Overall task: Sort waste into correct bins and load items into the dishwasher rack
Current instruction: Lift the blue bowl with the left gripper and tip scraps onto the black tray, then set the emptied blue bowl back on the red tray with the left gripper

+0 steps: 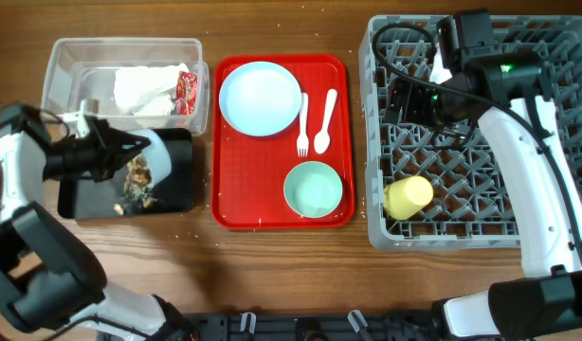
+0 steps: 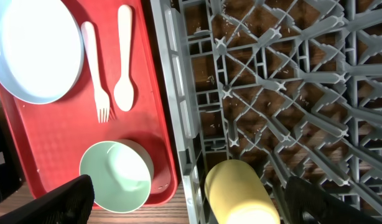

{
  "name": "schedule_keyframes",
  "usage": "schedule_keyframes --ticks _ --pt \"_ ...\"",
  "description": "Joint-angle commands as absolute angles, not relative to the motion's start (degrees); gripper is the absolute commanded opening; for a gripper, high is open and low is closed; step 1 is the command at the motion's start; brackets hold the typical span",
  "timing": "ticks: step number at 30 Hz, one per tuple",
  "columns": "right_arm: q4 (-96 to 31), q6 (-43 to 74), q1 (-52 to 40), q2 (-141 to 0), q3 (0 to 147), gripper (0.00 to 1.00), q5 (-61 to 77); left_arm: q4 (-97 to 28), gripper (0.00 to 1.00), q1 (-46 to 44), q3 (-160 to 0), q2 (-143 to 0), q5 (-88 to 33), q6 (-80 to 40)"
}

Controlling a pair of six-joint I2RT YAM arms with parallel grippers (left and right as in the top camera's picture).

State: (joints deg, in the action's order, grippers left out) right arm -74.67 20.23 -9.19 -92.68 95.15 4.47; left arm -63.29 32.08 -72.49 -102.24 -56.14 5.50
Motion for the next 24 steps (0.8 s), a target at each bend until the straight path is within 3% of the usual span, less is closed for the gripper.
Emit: schedule_keyframes --ticks 1,7,14,17,18,20,24 --pt "-74.6 19.5 -9.0 -92.4 96.1 0.99 4.9 -59.9 0.04 35.0 -70.4 -105.5 -71.3 7.5" --pt "-74.6 19.4 -9.0 -92.4 96.1 0.99 4.8 -59.7 0.04 36.2 -70.3 -106.1 -90.4 5.8" --pt "-74.3 18.0 -9.0 -92.4 96.1 1.00 4.8 -64.3 0.04 40.3 -70.3 -106.1 -90.4 2.3" --pt "-73.6 18.0 -9.0 -92.4 96.0 0.99 4.8 -57.6 0.04 40.4 -70.3 -106.1 -87.7 1.9" --pt "-73.2 18.0 -9.0 -92.4 96.0 1.00 4.8 -54.8 0.04 40.4 -70.3 -106.2 -81.9 -6.3" --pt "-73.1 17.7 -9.0 -92.4 96.0 1.00 4.8 -55.3 0.04 39.7 -70.3 -105.7 -88.1 -6.4" --pt "-73.1 17.8 -9.0 -92.4 96.0 1.00 4.8 -54.7 0.04 34.0 -70.4 -100.9 -88.3 -6.2"
